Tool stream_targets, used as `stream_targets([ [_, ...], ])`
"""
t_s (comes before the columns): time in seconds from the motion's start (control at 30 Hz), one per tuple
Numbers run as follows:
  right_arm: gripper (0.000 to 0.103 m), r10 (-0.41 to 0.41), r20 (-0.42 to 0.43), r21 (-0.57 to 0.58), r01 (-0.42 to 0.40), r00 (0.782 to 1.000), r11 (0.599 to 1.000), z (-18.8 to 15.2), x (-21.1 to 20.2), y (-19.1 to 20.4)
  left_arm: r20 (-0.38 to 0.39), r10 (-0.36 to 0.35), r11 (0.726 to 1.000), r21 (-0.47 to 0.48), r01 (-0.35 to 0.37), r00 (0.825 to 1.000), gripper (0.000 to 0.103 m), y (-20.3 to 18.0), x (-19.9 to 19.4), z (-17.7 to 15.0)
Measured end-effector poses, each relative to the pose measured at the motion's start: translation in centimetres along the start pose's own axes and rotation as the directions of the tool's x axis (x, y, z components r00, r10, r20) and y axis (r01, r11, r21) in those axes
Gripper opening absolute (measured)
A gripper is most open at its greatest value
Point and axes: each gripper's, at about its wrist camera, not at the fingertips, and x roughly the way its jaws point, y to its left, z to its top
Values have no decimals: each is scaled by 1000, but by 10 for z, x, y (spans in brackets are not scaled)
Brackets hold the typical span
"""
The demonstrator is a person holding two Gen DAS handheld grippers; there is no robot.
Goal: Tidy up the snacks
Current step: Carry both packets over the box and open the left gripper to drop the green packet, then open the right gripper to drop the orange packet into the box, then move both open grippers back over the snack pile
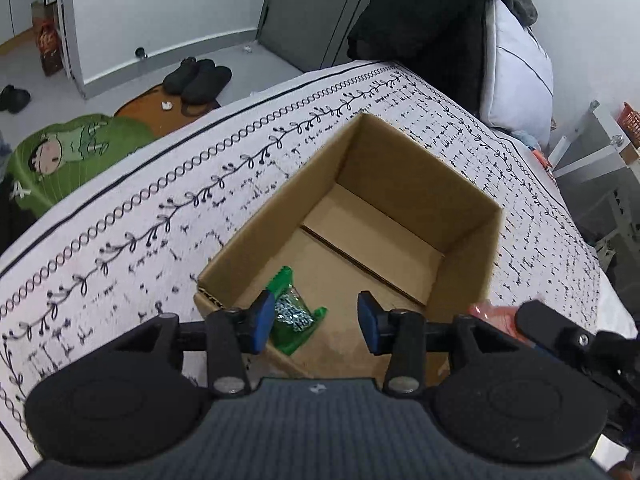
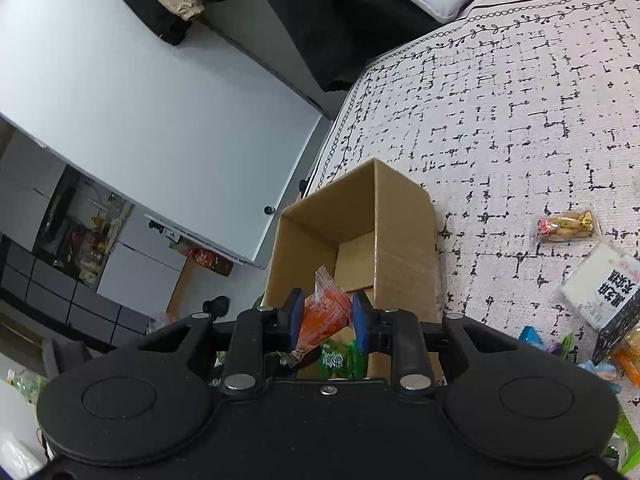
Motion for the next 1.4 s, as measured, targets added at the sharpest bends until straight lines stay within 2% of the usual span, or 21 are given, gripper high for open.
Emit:
stream_targets([
  [0.07, 33, 4, -19, -11, -4, 1000, 1000, -2, 2, 2, -8, -12, 1000, -18, 12, 1000, 44, 1, -3, -3],
  [0.23, 37, 11, -31, -14, -12, 999, 1000, -6, -1, 6, -17, -30, 998, -52, 30, 999, 45, 7, -15, -18],
  [0.33, 44, 3, -13, -20, -4, 1000, 1000, -7, -10, 10, -25, -37, 996, -77, 35, 999, 45, 12, -22, -25],
  [0.4, 46, -8, -4, -25, 8, 1000, 1000, -9, -17, 11, -23, -14, 997, -79, 12, 1000, 45, 15, -27, -27],
  [0.47, 54, -28, 0, -27, 28, 1000, 999, -11, -24, 12, -14, -9, 997, -80, 8, 1000, 45, 16, -32, -28],
  [0.53, 56, -51, 1, -36, 51, 999, 998, -14, -29, 11, -7, -11, 997, -80, 10, 1000, 47, 17, -39, -29],
  [0.63, 68, -96, 1, -60, 96, 995, 994, -21, -39, 11, 20, 12, 998, -59, -10, 1000, 57, 13, -50, -30],
  [0.7, 74, -135, 10, -84, 135, 991, 987, -26, -46, 12, 32, 17, 999, -47, -15, 999, 66, 11, -56, -30],
  [0.77, 79, -168, 18, -101, 168, 986, 981, -29, -54, 12, 43, 12, 999, -36, -11, 999, 71, 8, -62, -31],
  [0.87, 83, -203, 42, -107, 206, 978, 973, -32, -68, 11, 47, 11, 1000, -16, -10, 999, 73, 3, -68, -35],
  [0.97, 86, -234, 64, -113, 240, 970, 964, -36, -83, 8, 43, 11, 1000, -9, -11, 999, 79, -1, -71, -40],
  [1.23, 93, -313, 92, -78, 320, 945, 944, -47, -118, -7, 38, 21, 999, 23, -21, 999, 81, -17, -86, -56],
  [1.4, 95, -359, 141, -45, 368, 923, 929, -55, -140, -15, 46, 34, 997, 61, -37, 998, 88, -30, -98, -67],
])
